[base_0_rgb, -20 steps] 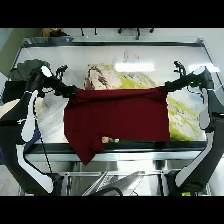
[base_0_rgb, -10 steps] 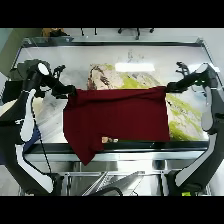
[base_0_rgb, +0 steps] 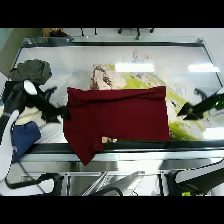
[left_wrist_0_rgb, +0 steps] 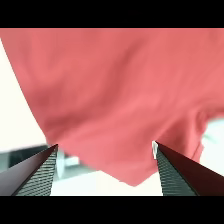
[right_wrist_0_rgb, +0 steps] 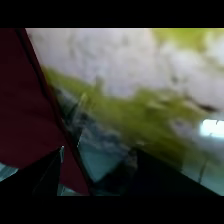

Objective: Fold the shirts.

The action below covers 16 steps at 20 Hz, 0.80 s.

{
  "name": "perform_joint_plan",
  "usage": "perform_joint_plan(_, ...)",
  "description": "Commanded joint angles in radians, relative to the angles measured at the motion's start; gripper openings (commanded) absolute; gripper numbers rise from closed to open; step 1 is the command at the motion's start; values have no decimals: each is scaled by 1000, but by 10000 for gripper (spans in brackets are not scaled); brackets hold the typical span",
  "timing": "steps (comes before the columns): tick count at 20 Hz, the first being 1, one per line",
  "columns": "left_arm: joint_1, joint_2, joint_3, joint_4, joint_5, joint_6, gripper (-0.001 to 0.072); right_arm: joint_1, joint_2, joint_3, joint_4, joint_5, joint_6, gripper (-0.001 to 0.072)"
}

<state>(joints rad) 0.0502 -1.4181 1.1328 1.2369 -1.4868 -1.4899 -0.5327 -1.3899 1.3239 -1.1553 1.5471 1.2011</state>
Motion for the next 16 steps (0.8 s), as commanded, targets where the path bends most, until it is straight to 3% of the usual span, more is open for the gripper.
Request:
perform_joint_plan(1,3,187,-340,0,105,-1,658,-21,36,-264,100,-26,-73,512)
perform_joint_plan(2,3,222,-395,-1,129,0,658,-20,36,-305,135,-38,-101,463)
perform_joint_plan(8,3,367,-566,-9,235,0,658,63,46,-364,166,-60,-114,456)
perform_joint_plan(16,0,188,-585,-251,364,129,658,146,105,-364,192,-77,-121,441)
